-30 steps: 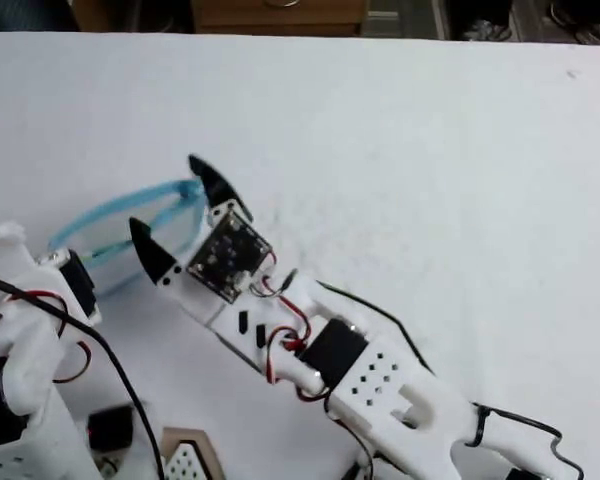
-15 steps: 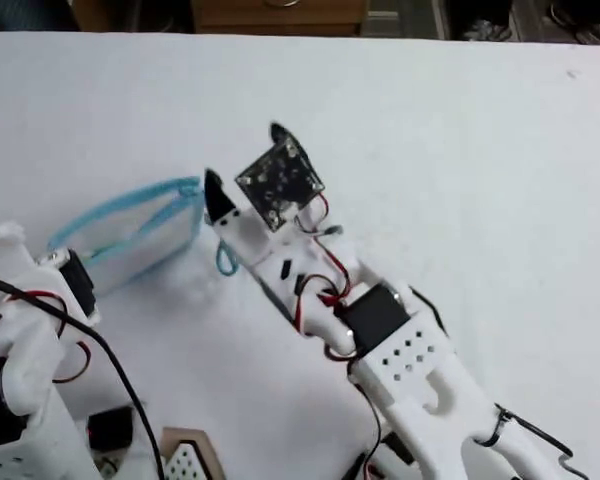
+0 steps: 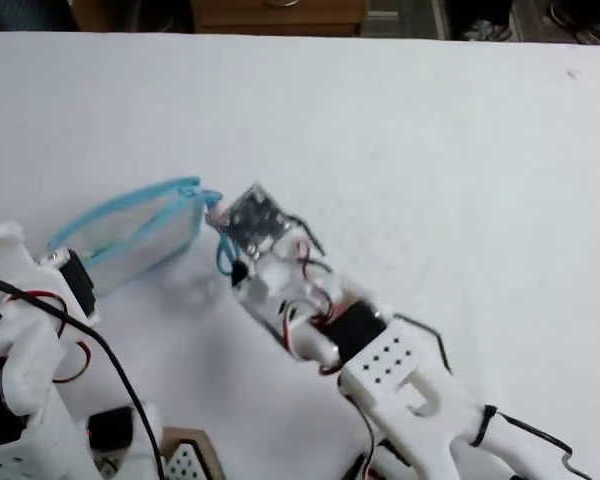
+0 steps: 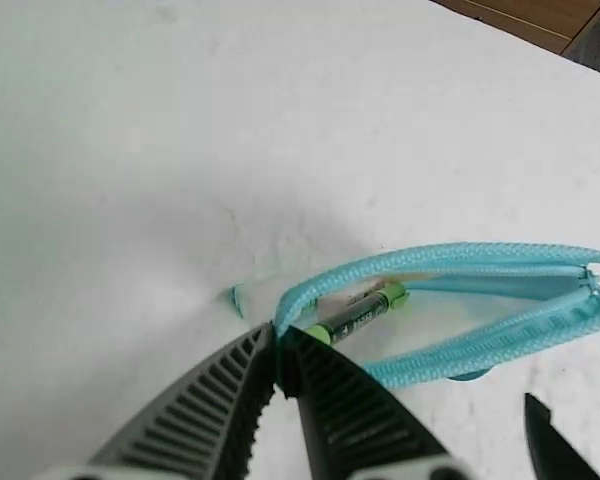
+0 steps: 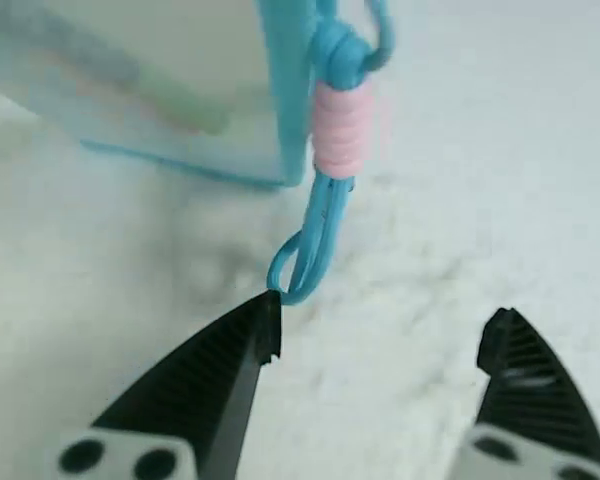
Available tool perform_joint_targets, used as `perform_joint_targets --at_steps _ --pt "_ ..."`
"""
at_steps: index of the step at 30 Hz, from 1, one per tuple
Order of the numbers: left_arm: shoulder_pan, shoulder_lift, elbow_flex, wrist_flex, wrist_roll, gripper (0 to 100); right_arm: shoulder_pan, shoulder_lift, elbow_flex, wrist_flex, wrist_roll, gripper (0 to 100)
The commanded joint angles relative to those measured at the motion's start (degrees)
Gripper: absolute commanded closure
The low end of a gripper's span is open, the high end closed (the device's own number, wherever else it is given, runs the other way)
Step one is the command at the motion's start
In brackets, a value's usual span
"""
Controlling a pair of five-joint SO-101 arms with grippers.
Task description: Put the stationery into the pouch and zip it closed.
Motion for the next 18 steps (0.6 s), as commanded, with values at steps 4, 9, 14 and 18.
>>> perform_joint_targets --at_steps 4,9,14,18 --pt "-0.4 0.57 -0.18 -1.05 -0.26 98 -2.33 1.54 2.55 -10.51 -10.64 69.0" --pt "-0.4 0.57 -0.09 -1.05 -0.26 98 -3.12 11.21 2.55 -19.21 -11.87 69.0" --pt "-0.4 0.57 -0.09 -1.05 -0.26 98 -1.63 23.6 2.46 -30.73 -11.52 69.0" --pt "-0.4 0.57 -0.09 -1.05 -0.26 98 2.15 30.55 1.67 -34.15 -11.43 72.5"
